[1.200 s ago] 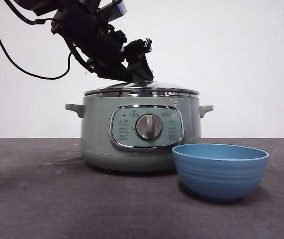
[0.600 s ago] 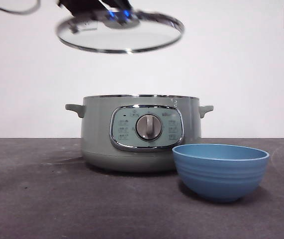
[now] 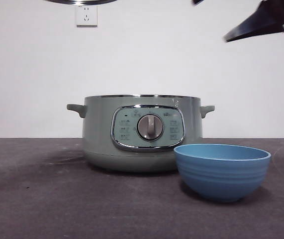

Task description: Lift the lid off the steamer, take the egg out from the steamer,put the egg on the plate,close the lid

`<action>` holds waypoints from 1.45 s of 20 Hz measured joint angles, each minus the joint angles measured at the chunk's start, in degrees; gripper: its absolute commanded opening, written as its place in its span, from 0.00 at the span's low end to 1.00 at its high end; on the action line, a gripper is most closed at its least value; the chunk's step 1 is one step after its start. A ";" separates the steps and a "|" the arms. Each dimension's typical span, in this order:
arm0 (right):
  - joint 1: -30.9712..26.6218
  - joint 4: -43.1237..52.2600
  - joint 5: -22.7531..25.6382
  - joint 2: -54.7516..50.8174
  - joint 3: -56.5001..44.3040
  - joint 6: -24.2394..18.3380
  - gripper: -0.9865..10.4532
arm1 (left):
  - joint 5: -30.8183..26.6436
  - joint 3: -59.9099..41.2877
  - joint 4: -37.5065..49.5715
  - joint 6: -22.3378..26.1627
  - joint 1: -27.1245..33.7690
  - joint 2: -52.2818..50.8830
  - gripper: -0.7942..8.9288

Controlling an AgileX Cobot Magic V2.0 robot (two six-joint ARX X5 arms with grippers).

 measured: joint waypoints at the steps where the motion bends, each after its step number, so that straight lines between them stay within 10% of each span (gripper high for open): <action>1: 1.62 0.02 2.27 2.36 1.60 0.22 0.58 | -0.72 0.00 -1.95 0.22 0.00 -1.03 0.07; 15: 13.35 -3.15 20.65 38.84 32.20 1.03 0.58 | -5.49 0.00 -18.16 0.57 0.02 -21.18 0.07; 29: 14.51 0.44 26.49 52.30 33.24 1.38 0.54 | -3.89 0.02 -22.27 0.52 0.02 -24.26 0.07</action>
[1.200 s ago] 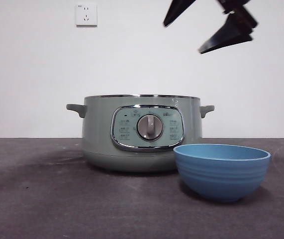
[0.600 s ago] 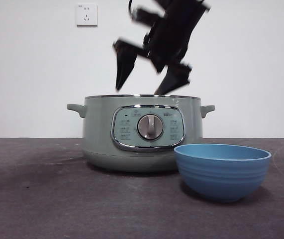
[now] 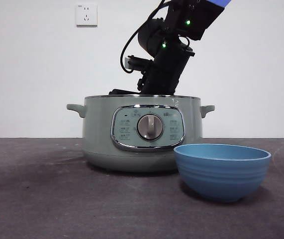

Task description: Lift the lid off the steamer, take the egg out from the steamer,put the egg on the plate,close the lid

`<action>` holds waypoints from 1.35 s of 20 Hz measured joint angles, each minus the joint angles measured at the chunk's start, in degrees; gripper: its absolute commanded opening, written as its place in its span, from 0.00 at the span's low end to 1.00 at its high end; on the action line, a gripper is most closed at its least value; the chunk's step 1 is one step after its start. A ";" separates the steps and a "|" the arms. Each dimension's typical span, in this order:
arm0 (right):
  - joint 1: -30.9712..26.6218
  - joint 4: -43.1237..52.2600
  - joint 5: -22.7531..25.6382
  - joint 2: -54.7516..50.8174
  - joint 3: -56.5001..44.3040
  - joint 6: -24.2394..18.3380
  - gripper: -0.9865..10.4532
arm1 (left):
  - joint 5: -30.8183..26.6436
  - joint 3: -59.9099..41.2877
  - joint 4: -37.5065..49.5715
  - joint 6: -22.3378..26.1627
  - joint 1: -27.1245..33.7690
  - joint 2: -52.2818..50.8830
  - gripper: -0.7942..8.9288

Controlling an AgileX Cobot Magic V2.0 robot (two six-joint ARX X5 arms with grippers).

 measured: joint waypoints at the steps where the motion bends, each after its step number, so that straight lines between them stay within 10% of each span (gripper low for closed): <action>1: 0.02 0.57 0.00 0.09 0.00 0.11 0.46 | -0.04 0.00 0.00 0.02 0.00 0.00 0.07; 8: 0.02 1.14 -0.20 0.09 0.09 0.28 0.07 | -0.09 0.00 -0.61 0.02 0.00 0.00 0.07; 14: 0.02 -1.38 -0.15 -2.54 0.02 0.55 0.07 | -0.09 0.00 -0.61 0.02 0.00 0.00 0.07; 27: -1.14 -27.87 1.73 -43.67 -2.32 -2.97 0.07 | -0.04 0.00 1.18 0.02 0.00 0.00 0.07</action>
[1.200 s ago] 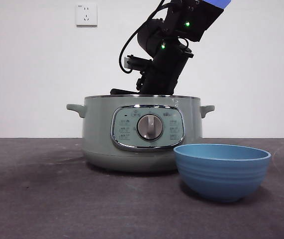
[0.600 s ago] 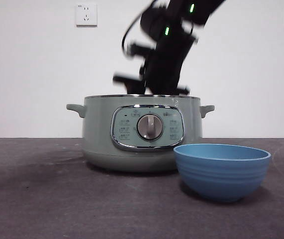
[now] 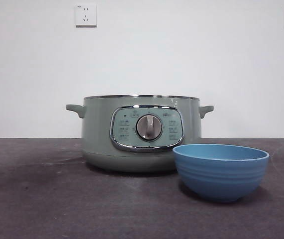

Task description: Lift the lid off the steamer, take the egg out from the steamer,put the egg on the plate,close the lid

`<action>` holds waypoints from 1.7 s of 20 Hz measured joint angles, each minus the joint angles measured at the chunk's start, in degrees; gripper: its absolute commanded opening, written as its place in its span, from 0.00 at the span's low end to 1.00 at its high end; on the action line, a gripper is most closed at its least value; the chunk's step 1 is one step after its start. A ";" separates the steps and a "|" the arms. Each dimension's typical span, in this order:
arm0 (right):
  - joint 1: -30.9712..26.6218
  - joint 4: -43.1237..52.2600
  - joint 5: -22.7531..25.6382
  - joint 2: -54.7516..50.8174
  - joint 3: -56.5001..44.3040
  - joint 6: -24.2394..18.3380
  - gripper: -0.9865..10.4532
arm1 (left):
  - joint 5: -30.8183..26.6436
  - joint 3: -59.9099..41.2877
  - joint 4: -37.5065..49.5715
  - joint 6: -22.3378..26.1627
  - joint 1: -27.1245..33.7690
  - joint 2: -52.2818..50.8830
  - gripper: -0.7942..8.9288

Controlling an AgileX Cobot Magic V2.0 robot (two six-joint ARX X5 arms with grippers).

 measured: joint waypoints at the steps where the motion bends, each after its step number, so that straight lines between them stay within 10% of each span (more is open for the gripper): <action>1: -0.02 -0.09 0.00 -1.99 -2.29 -0.04 0.07 | 0.04 0.00 0.02 0.00 0.00 0.00 0.07; 15: 0.02 24.59 -4.94 -7.69 -43.45 2.69 0.07 | 1.31 0.00 -1.14 0.00 0.00 0.00 0.07; 34: 0.02 33.59 -7.56 12.85 -44.63 2.14 0.08 | 1.29 0.00 -2.14 -0.02 0.00 0.00 0.07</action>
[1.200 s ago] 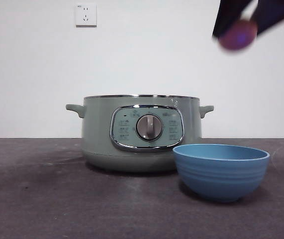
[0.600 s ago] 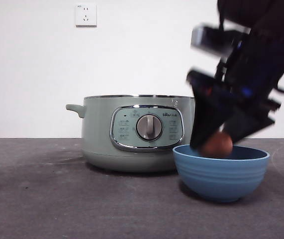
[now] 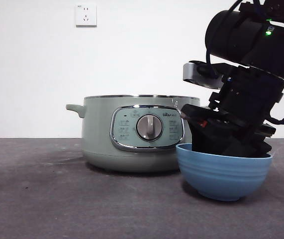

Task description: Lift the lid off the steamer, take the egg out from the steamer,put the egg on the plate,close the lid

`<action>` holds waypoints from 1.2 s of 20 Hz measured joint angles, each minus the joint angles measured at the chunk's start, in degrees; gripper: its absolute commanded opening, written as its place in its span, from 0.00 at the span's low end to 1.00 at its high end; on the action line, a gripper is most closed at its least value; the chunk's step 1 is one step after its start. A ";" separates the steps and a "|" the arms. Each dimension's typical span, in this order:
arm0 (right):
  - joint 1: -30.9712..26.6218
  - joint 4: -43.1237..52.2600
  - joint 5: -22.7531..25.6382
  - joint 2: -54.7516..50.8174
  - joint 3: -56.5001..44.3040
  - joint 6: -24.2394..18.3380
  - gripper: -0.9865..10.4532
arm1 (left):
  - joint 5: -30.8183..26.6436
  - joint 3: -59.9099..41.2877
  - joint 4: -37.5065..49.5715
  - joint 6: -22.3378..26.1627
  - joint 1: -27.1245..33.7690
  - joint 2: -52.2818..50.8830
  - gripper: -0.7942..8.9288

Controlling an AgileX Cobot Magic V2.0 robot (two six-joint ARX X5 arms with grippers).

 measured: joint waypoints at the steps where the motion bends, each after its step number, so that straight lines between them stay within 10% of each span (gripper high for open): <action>1: 0.04 0.07 -0.24 0.02 0.00 -0.20 0.09 | 0.00 0.00 0.00 0.00 0.00 0.00 0.07; 6: 0.42 -0.02 -0.37 0.04 0.00 -1.03 0.39 | 0.00 0.00 0.00 0.02 0.00 0.00 0.07; 24: 0.44 -5.86 -0.35 -32.96 -0.13 2.38 0.39 | 2.84 0.02 2.91 0.02 -0.02 5.57 0.07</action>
